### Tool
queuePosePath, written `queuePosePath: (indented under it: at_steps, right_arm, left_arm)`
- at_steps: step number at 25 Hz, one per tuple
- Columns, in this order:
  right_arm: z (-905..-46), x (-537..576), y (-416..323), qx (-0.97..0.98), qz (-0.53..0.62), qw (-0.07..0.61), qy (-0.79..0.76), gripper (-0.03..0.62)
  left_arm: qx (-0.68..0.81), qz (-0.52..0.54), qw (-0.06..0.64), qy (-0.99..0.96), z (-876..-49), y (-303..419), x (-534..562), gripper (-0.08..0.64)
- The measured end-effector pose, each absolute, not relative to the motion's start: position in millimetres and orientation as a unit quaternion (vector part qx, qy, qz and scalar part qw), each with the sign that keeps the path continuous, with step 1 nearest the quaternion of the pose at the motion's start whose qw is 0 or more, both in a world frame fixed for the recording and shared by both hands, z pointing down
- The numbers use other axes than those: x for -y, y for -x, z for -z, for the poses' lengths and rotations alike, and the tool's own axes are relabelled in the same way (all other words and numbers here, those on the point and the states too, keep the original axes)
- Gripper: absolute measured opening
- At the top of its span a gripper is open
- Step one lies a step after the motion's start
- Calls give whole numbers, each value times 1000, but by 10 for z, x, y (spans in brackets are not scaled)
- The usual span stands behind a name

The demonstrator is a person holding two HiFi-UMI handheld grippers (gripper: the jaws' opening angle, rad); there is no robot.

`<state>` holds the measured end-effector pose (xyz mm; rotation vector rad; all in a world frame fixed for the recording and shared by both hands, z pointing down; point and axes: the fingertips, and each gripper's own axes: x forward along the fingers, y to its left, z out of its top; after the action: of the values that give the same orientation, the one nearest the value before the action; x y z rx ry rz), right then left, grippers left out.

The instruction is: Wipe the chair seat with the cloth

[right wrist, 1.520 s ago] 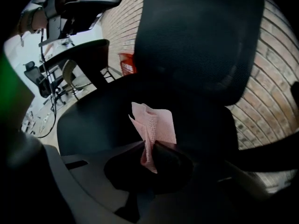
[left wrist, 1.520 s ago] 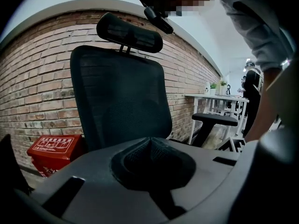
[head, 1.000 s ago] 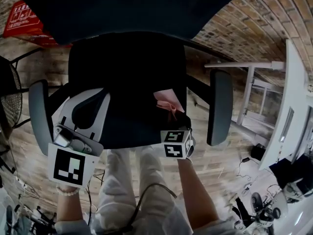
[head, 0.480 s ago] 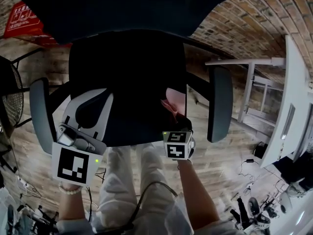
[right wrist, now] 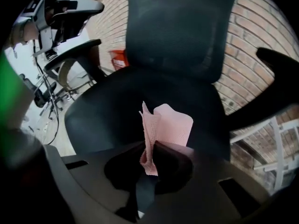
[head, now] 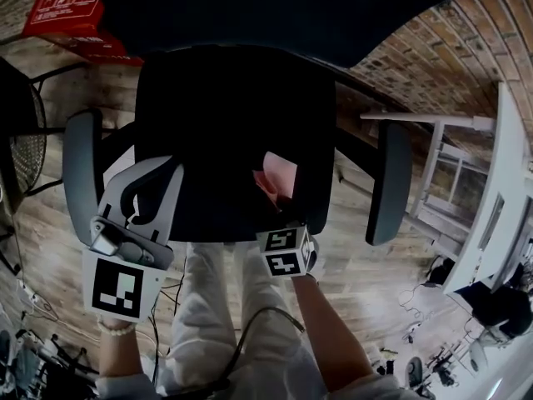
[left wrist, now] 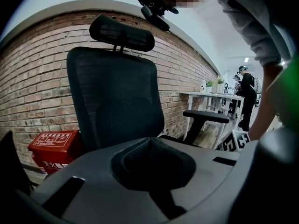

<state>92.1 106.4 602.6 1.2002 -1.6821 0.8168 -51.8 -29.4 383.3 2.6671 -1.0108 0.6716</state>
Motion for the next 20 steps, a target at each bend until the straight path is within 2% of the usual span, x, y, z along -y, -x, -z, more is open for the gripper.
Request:
queuePosePath:
  at_steps: [20]
  right_arm:
    - [-5942,-883,1328,834,-207,443,-254,54]
  left_arm:
    - [425,-217,73,-876,-3549,1613,350,18]
